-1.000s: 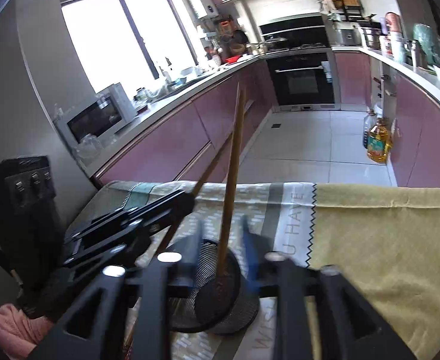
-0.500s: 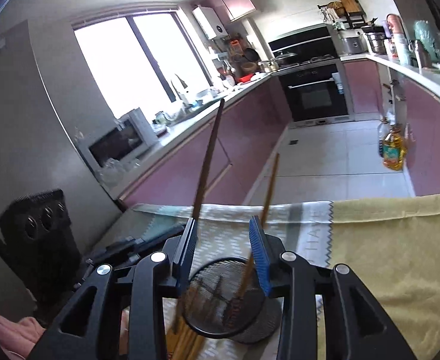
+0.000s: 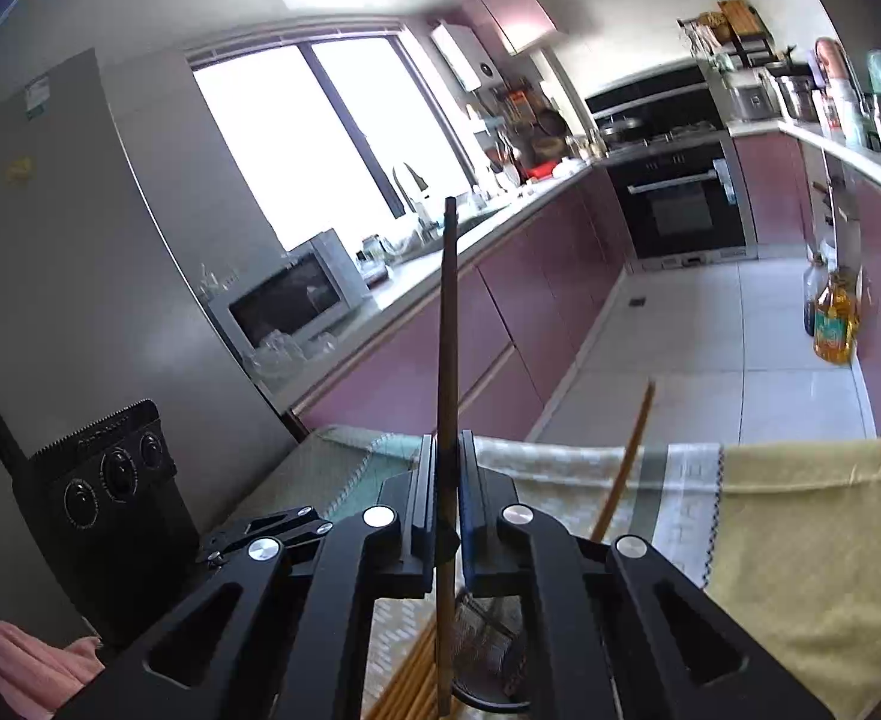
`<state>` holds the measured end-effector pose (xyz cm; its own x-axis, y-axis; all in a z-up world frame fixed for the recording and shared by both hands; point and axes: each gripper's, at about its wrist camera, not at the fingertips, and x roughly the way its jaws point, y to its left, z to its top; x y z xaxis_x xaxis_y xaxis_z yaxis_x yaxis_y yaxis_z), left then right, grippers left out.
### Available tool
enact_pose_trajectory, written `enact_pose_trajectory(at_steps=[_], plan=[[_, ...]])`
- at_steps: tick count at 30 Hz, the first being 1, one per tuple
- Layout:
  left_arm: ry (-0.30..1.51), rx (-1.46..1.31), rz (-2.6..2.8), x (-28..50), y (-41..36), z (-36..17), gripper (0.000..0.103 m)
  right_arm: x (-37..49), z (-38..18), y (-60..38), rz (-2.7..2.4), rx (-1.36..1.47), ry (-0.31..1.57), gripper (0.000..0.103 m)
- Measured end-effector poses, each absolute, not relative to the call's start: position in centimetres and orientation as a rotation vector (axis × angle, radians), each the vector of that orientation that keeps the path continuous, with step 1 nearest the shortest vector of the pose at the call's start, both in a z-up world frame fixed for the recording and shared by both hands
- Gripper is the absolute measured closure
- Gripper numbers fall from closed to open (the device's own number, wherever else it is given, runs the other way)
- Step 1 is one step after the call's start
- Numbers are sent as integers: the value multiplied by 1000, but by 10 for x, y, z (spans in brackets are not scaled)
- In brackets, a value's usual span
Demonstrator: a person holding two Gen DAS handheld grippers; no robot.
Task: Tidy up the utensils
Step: 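Lower the left tool's chopstick into the mesh cup and open it while the right tool does the same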
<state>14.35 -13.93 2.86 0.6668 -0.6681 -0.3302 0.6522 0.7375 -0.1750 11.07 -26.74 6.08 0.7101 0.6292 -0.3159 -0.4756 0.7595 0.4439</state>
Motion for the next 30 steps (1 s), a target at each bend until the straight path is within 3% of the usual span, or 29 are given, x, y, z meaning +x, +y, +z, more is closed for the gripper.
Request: enact_pose_trajectory(at_steps=[5, 21, 23, 25, 28, 30], plan=[[355, -41, -748, 150, -141, 44, 94, 105, 78, -261, 618, 291, 419, 97], [465, -13, -709, 169, -145, 10, 94, 124, 47, -248, 585, 266, 532, 95], [475, 0, -692, 167, -145, 4, 88, 127, 42, -244, 554, 248, 556, 90], [499, 4, -676, 166, -139, -2, 85, 129, 33, -246, 495, 236, 578, 74], [510, 11, -655, 163, -132, -6, 79, 127, 25, -252, 476, 247, 589, 74], [515, 10, -642, 159, -123, -6, 68, 122, 23, -255, 460, 244, 586, 74]])
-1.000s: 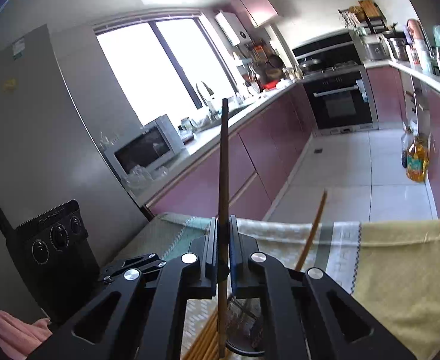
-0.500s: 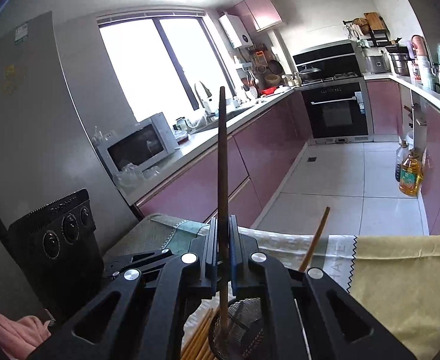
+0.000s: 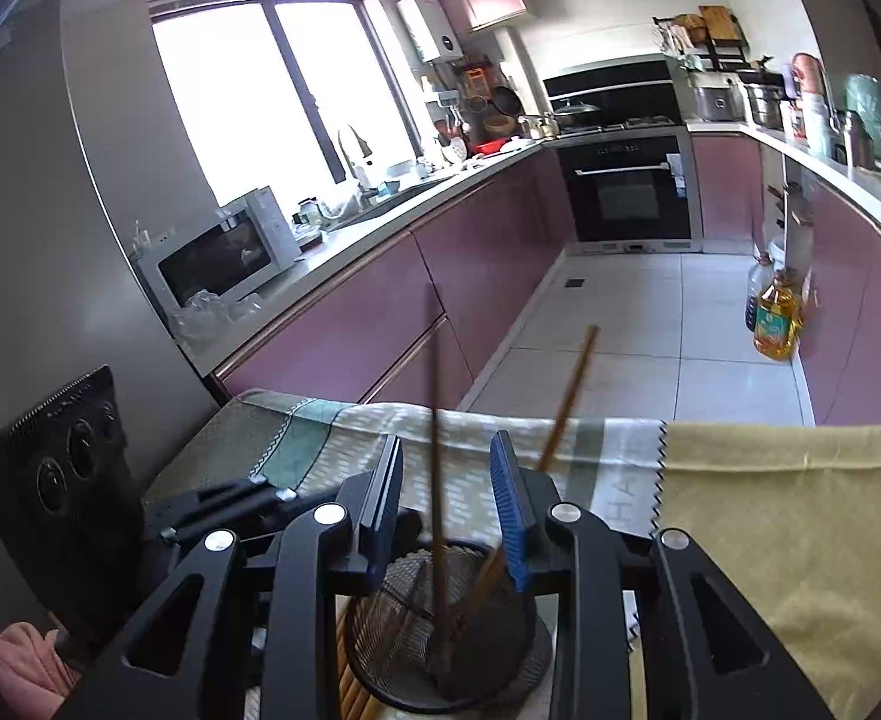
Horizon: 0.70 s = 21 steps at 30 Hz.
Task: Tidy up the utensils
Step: 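Lower the left tool's chopstick into the mesh cup and open it while the right tool does the same, then return both tools to the chopstick bundle and grasp one chopstick each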
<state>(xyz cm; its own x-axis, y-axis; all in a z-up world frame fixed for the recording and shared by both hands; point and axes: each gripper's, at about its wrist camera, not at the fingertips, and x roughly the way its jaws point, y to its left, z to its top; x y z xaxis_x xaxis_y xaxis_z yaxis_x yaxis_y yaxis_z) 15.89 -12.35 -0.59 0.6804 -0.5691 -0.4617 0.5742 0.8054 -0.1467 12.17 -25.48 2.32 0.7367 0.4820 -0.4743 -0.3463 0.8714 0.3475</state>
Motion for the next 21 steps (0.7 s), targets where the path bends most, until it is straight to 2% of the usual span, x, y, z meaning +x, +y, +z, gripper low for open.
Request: enact_pose_trajectory(at_steps=[1, 5, 7, 15, 21], plan=[[518, 7, -635, 156, -117, -6, 61, 115, 23, -256, 452, 235, 578, 72], [531, 18, -602, 140, -91, -10, 49, 86, 24, -256, 487, 204, 555, 63], [546, 27, -588, 131, -78, -15, 48, 71, 19, -254, 525, 185, 564, 59], [753, 56, -495, 110, -31, -66, 44, 34, -37, -216, 649, 123, 747, 59], [861, 91, -496, 92, -27, -96, 44, 44, -82, -188, 601, 107, 878, 63]])
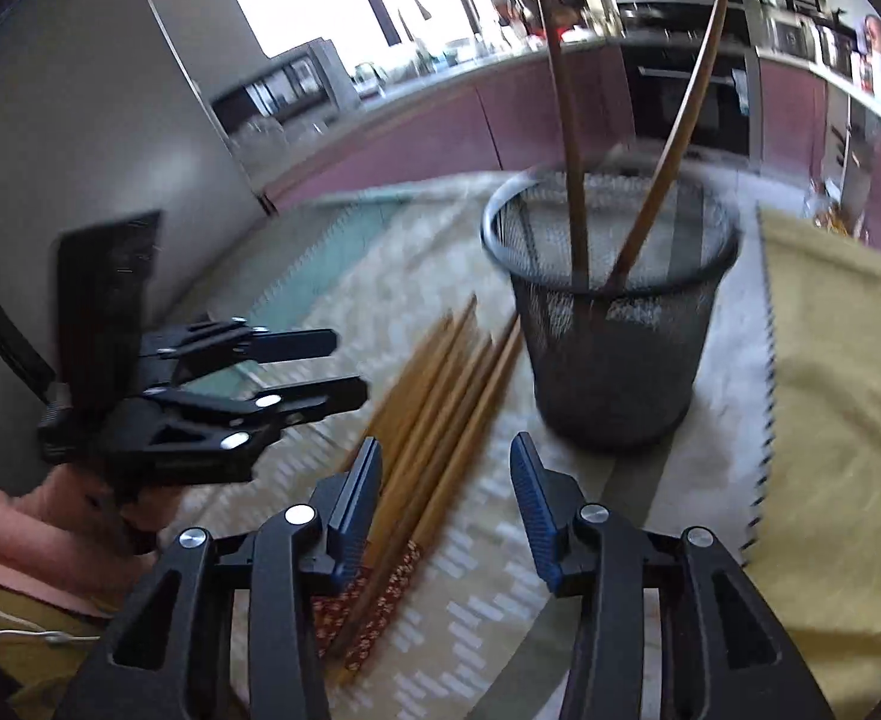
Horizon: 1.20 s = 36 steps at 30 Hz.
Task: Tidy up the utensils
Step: 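Return both tools to the chopstick bundle and grasp one chopstick each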
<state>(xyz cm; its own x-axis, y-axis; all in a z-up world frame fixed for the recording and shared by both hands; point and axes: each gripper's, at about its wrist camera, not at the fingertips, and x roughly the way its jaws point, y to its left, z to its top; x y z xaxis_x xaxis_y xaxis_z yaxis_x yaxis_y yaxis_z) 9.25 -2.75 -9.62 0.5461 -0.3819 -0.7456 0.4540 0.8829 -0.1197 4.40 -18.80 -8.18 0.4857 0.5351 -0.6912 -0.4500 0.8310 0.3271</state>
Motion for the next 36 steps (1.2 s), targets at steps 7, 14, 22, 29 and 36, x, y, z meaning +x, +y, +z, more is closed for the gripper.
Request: enact_pose_trajectory(at_steps=[7, 14, 22, 29, 36], plan=[[911, 144, -496, 80, -36, -109, 46, 49, -92, -179, 529, 100, 908, 70], [926, 151, -496, 79, -36, -109, 49, 50, -96, -168, 488, 50, 910, 73], [944, 183, -475, 76, -37, -109, 55, 51, -96, -149, 450, -39, 920, 73], [948, 156, -458, 87, -32, -109, 70, 58, -99, -146, 432, -40, 906, 73], [944, 137, -422, 95, -33, -109, 86, 63, -100, -145, 401, -29, 884, 84]])
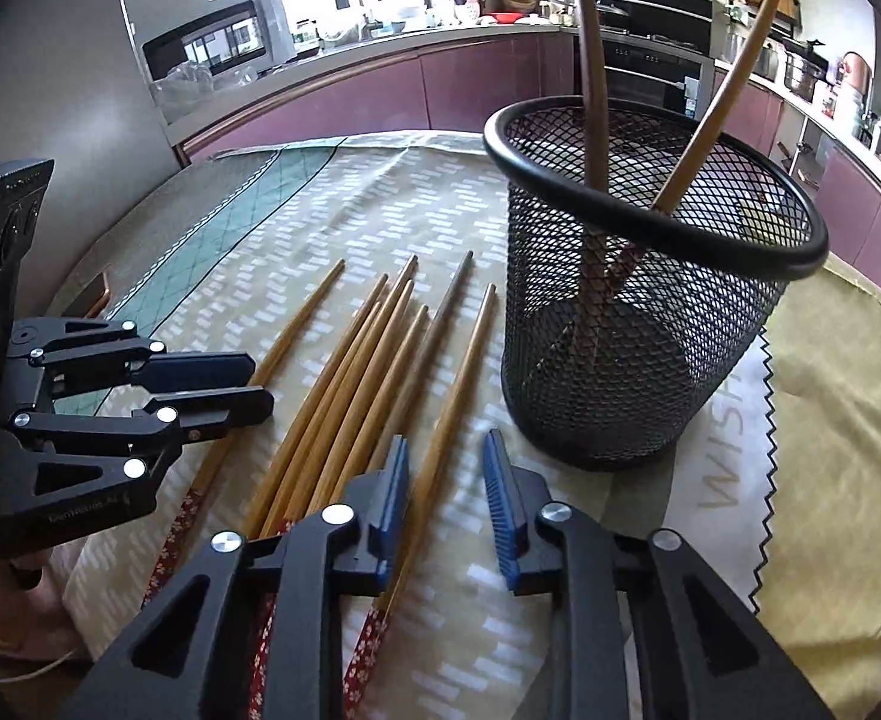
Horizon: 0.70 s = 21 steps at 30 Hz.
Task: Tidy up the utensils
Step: 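Return both tools to the chopstick bundle and grasp one chopstick each, then lift the held chopsticks upright with both tools and carry them over the mesh cup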
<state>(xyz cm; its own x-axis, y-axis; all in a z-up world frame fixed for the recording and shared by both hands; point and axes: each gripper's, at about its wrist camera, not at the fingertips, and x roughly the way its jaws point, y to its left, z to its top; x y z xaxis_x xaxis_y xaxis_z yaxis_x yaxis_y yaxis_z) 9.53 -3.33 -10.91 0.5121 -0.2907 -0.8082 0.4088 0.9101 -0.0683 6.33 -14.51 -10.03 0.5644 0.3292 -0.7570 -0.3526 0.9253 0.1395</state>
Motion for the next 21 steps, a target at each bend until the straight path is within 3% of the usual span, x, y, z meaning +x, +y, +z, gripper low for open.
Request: enact_pose_trajectory(at_steps=[2, 5, 9, 21], plan=[[941, 126, -413, 95, -33, -109, 87, 64, -101, -149, 410, 8, 889, 94], [938, 107, -396, 95, -31, -109, 90, 63, -101, -155, 410, 44, 889, 97], [940, 84, -384, 95, -26, -108, 95, 59, -98, -165, 420, 91, 879, 97], [912, 106, -474, 75, -29, -97, 95, 42, -89, -158, 550, 30, 879, 97]])
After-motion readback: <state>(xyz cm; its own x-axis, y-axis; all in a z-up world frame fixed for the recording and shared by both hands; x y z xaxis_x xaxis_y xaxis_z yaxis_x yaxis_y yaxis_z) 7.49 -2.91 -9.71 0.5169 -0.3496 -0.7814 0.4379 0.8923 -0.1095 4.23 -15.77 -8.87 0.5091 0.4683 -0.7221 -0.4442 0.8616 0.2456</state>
